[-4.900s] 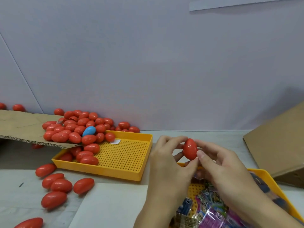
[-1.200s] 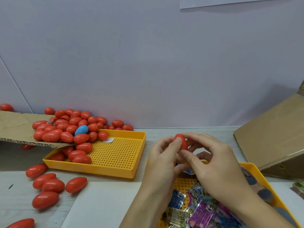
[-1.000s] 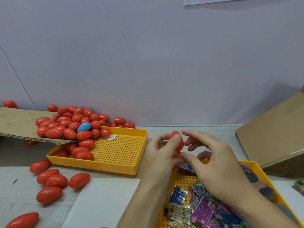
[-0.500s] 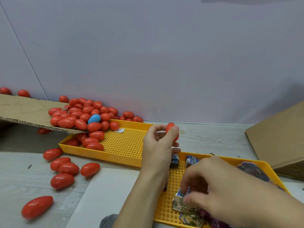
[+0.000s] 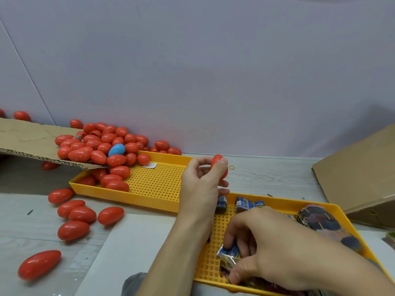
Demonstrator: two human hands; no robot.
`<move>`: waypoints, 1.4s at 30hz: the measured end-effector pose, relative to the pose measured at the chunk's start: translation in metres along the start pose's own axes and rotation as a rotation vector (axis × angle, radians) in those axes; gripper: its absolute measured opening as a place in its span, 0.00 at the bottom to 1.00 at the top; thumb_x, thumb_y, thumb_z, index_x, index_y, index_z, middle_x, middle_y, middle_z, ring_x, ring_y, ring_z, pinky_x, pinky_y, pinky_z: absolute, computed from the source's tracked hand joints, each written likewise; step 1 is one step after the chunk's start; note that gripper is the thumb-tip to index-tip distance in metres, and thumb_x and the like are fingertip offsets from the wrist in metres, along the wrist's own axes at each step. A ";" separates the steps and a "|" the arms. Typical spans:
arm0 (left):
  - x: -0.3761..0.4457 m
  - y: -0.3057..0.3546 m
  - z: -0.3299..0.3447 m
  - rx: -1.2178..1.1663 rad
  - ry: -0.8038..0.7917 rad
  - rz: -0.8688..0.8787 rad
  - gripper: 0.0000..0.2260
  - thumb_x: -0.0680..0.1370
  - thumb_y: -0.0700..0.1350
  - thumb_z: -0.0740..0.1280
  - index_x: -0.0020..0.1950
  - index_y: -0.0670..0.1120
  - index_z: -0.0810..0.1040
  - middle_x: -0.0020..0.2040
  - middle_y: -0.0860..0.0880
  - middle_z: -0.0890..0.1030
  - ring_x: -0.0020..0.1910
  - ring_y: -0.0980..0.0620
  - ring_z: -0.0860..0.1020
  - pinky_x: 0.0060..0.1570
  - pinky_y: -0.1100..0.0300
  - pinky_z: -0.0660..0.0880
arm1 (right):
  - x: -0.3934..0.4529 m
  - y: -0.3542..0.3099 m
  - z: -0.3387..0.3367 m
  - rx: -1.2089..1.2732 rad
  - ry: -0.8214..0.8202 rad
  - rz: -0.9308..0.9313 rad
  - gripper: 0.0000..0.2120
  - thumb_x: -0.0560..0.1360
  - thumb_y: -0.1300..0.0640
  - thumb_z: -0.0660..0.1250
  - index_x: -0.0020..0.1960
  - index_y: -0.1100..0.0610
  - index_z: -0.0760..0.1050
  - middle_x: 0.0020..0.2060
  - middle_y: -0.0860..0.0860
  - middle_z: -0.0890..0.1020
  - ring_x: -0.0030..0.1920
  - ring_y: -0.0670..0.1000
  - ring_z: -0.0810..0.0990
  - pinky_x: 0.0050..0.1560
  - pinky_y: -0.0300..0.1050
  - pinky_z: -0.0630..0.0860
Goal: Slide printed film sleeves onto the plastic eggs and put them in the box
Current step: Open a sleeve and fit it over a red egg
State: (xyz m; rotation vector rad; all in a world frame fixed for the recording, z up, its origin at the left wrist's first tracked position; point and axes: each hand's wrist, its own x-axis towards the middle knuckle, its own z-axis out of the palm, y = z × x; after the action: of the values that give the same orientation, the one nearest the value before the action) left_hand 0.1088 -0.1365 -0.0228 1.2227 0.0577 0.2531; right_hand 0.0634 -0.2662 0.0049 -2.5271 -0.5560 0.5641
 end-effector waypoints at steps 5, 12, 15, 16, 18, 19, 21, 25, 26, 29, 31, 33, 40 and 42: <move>-0.001 -0.001 0.000 0.012 -0.012 -0.001 0.05 0.76 0.43 0.72 0.48 0.44 0.78 0.38 0.49 0.79 0.31 0.55 0.78 0.31 0.62 0.77 | -0.002 0.002 0.000 0.021 -0.025 0.003 0.14 0.63 0.42 0.80 0.40 0.47 0.80 0.34 0.40 0.80 0.34 0.39 0.77 0.32 0.33 0.72; 0.000 -0.002 0.000 0.022 -0.015 0.013 0.05 0.77 0.43 0.71 0.49 0.44 0.78 0.38 0.49 0.79 0.31 0.55 0.78 0.32 0.61 0.77 | 0.000 0.005 0.001 0.068 0.009 0.022 0.14 0.66 0.50 0.81 0.41 0.47 0.76 0.38 0.46 0.84 0.33 0.41 0.80 0.32 0.32 0.72; 0.000 -0.002 -0.001 0.029 -0.014 0.017 0.05 0.77 0.44 0.71 0.50 0.44 0.78 0.39 0.49 0.79 0.31 0.55 0.78 0.32 0.62 0.77 | 0.000 0.005 0.001 0.044 0.050 0.034 0.14 0.66 0.49 0.80 0.44 0.46 0.76 0.39 0.45 0.84 0.35 0.41 0.80 0.33 0.33 0.73; 0.000 -0.003 0.000 0.030 -0.014 0.016 0.05 0.77 0.44 0.71 0.49 0.44 0.78 0.38 0.49 0.79 0.31 0.55 0.78 0.32 0.62 0.77 | 0.000 0.005 0.001 0.019 0.081 0.038 0.15 0.65 0.48 0.81 0.45 0.45 0.77 0.40 0.45 0.83 0.36 0.41 0.80 0.35 0.34 0.75; 0.000 -0.003 0.000 0.032 -0.016 0.016 0.05 0.77 0.44 0.71 0.49 0.45 0.78 0.39 0.49 0.79 0.32 0.55 0.78 0.32 0.62 0.77 | 0.000 0.004 0.001 -0.021 0.123 0.047 0.16 0.64 0.46 0.81 0.47 0.44 0.78 0.40 0.45 0.82 0.38 0.42 0.81 0.38 0.36 0.78; 0.000 -0.003 0.000 0.033 -0.016 0.015 0.05 0.77 0.44 0.71 0.49 0.45 0.78 0.39 0.49 0.78 0.32 0.55 0.78 0.32 0.62 0.76 | 0.000 0.003 0.002 -0.026 0.129 0.048 0.16 0.65 0.46 0.81 0.48 0.44 0.78 0.40 0.44 0.82 0.38 0.42 0.81 0.38 0.36 0.78; 0.001 -0.004 0.000 0.030 -0.016 0.014 0.04 0.77 0.44 0.71 0.48 0.46 0.78 0.39 0.48 0.78 0.32 0.54 0.78 0.32 0.62 0.76 | 0.001 0.004 0.003 -0.011 0.115 0.039 0.16 0.66 0.47 0.80 0.49 0.45 0.78 0.38 0.43 0.83 0.36 0.40 0.81 0.36 0.35 0.76; 0.001 -0.004 -0.001 0.017 -0.016 0.017 0.04 0.76 0.44 0.72 0.47 0.46 0.78 0.37 0.50 0.78 0.32 0.54 0.78 0.31 0.62 0.76 | 0.001 0.005 0.003 0.061 0.102 0.009 0.14 0.67 0.50 0.79 0.49 0.44 0.78 0.37 0.42 0.84 0.35 0.39 0.80 0.36 0.34 0.73; 0.001 -0.004 -0.001 0.016 -0.014 0.019 0.04 0.76 0.44 0.72 0.47 0.46 0.78 0.37 0.50 0.79 0.32 0.54 0.78 0.31 0.62 0.76 | 0.001 0.006 0.003 0.076 0.113 0.003 0.13 0.67 0.49 0.79 0.48 0.44 0.78 0.38 0.43 0.83 0.35 0.39 0.80 0.36 0.34 0.73; 0.001 -0.005 -0.001 0.017 -0.012 0.023 0.04 0.76 0.44 0.72 0.48 0.46 0.78 0.36 0.51 0.79 0.32 0.54 0.78 0.31 0.62 0.76 | 0.001 0.008 0.001 0.159 0.108 -0.032 0.12 0.68 0.51 0.79 0.48 0.44 0.78 0.36 0.44 0.82 0.33 0.41 0.78 0.35 0.35 0.73; 0.001 -0.004 -0.001 0.009 -0.015 0.018 0.04 0.76 0.44 0.72 0.48 0.46 0.78 0.37 0.51 0.79 0.32 0.54 0.78 0.31 0.62 0.75 | 0.000 0.008 -0.001 0.236 0.089 -0.059 0.11 0.68 0.53 0.78 0.47 0.46 0.79 0.33 0.45 0.82 0.31 0.41 0.77 0.36 0.35 0.74; 0.001 -0.004 -0.001 0.004 -0.015 0.011 0.04 0.76 0.44 0.72 0.47 0.46 0.78 0.37 0.50 0.78 0.32 0.54 0.78 0.31 0.62 0.75 | 0.000 0.008 -0.003 0.294 0.098 -0.077 0.11 0.67 0.54 0.79 0.46 0.46 0.80 0.33 0.45 0.83 0.32 0.41 0.78 0.38 0.38 0.76; -0.001 -0.002 -0.001 0.022 -0.006 -0.002 0.05 0.77 0.45 0.72 0.48 0.46 0.78 0.38 0.49 0.78 0.31 0.54 0.78 0.30 0.61 0.75 | 0.000 0.016 -0.009 0.377 0.174 -0.074 0.09 0.68 0.51 0.79 0.45 0.44 0.81 0.35 0.45 0.86 0.38 0.44 0.85 0.49 0.46 0.81; -0.001 -0.002 -0.001 0.021 -0.005 -0.007 0.04 0.77 0.45 0.72 0.48 0.46 0.78 0.38 0.49 0.78 0.31 0.53 0.78 0.31 0.60 0.75 | 0.000 0.018 -0.010 0.432 0.184 -0.092 0.12 0.68 0.54 0.79 0.47 0.41 0.80 0.36 0.45 0.86 0.37 0.45 0.85 0.47 0.43 0.82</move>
State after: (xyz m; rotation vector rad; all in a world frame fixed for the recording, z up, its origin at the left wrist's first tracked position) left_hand 0.1075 -0.1367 -0.0246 1.2437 0.0599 0.2439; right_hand 0.0730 -0.2839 0.0031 -2.1048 -0.4265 0.3654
